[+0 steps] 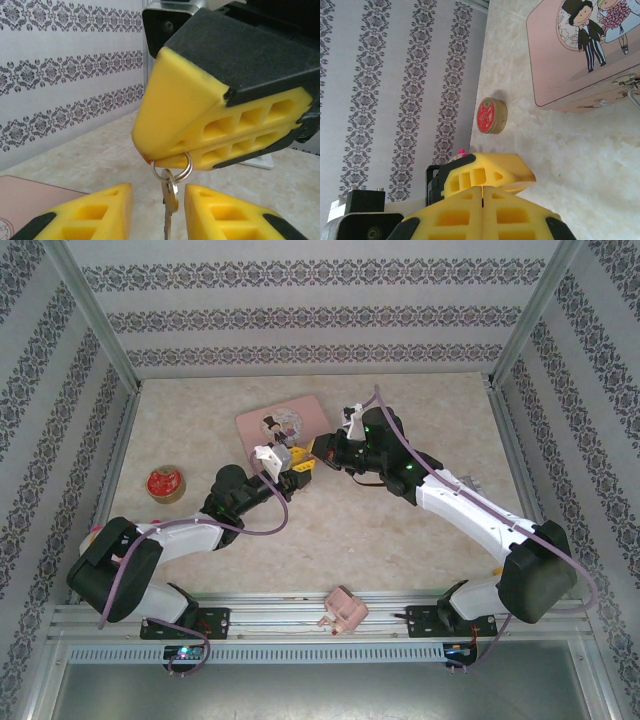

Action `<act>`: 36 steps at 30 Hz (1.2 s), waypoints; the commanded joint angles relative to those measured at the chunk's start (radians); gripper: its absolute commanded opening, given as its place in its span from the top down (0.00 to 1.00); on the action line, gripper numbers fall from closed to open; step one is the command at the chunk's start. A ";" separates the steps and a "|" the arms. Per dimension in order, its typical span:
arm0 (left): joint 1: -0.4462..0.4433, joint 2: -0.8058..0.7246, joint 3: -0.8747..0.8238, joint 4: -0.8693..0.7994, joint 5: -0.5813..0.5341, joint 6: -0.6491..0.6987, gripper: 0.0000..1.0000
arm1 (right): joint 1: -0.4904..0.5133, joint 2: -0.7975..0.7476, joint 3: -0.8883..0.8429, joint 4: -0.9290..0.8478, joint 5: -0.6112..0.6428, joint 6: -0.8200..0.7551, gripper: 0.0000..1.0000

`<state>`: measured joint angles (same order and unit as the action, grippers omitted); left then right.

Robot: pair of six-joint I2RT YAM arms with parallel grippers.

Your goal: Unlock the padlock with the key

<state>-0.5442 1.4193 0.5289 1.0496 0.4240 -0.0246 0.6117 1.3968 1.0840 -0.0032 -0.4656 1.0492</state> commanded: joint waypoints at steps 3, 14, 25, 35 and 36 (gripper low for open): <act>-0.015 -0.028 -0.008 -0.025 -0.004 0.025 0.69 | 0.005 0.001 0.025 0.026 -0.008 0.002 1.00; -0.015 -0.025 -0.006 -0.037 -0.004 0.027 0.79 | 0.003 0.005 0.025 0.031 -0.010 0.005 1.00; -0.016 -0.032 -0.008 -0.048 -0.011 0.033 0.93 | 0.001 0.007 0.024 0.032 -0.010 0.007 1.00; -0.014 -0.126 0.025 -0.290 -0.011 0.104 1.00 | -0.032 -0.030 -0.006 0.005 -0.008 -0.038 0.90; -0.014 -0.147 0.040 -0.359 -0.011 0.116 1.00 | -0.033 -0.035 -0.002 -0.006 -0.008 -0.052 0.87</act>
<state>-0.5488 1.3304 0.5320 0.8635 0.4137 0.0380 0.5972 1.3960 1.0836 -0.0074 -0.4797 1.0389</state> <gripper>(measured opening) 0.054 0.116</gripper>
